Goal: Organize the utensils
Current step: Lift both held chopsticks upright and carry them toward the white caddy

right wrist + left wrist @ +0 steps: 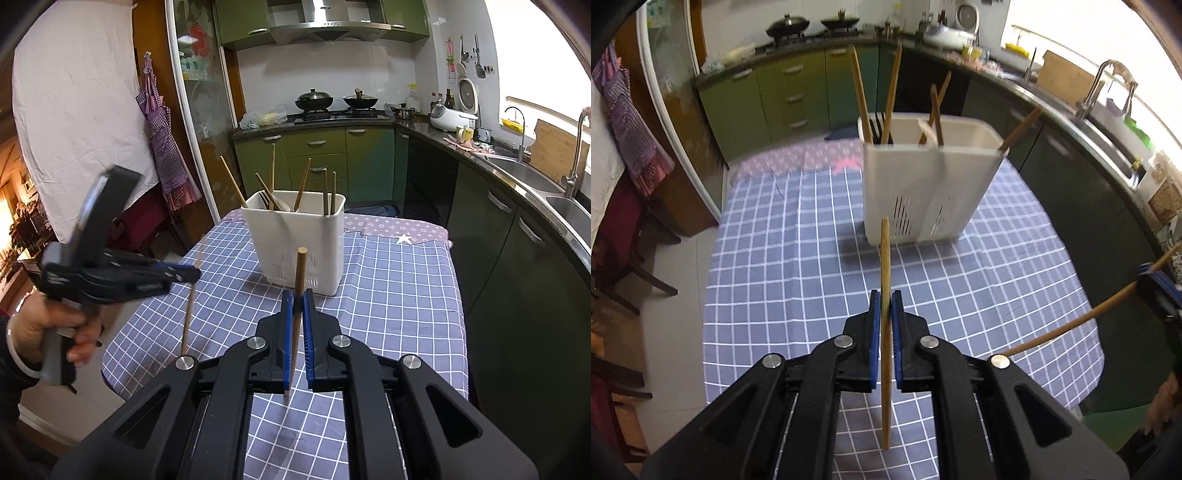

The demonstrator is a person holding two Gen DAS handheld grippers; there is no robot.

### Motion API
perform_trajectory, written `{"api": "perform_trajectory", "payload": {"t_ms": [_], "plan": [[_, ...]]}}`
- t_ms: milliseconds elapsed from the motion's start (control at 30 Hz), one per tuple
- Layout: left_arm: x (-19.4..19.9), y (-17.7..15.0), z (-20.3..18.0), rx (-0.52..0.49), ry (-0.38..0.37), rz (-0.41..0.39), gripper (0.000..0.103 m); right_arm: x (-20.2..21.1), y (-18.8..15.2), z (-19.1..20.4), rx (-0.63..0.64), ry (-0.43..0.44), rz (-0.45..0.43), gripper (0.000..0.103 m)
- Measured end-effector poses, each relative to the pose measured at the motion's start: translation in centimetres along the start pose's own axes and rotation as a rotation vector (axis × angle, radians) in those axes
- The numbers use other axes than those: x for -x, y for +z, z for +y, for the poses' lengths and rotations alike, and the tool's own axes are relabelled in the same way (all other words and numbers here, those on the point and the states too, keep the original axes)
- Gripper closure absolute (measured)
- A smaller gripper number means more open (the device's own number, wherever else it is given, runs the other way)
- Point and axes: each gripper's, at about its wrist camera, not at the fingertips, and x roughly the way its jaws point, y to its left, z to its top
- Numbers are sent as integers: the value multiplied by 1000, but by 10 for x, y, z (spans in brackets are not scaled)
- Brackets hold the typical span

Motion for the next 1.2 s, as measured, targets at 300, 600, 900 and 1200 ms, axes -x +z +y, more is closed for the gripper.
{"api": "perform_trajectory", "payload": {"t_ms": [300, 600, 900, 1200], "plan": [[47, -7, 3, -12, -11, -141, 97, -1, 0, 5, 9, -7, 5, 97], [56, -18, -4, -50, -17, -165, 97, -3, 2, 3, -3, -4, 11, 97], [59, -21, -6, -75, -27, -168, 97, 3, 32, 10, 22, 9, -17, 97], [60, -25, -6, -91, -35, -179, 97, 34, 115, 22, 31, 46, -138, 97]]}}
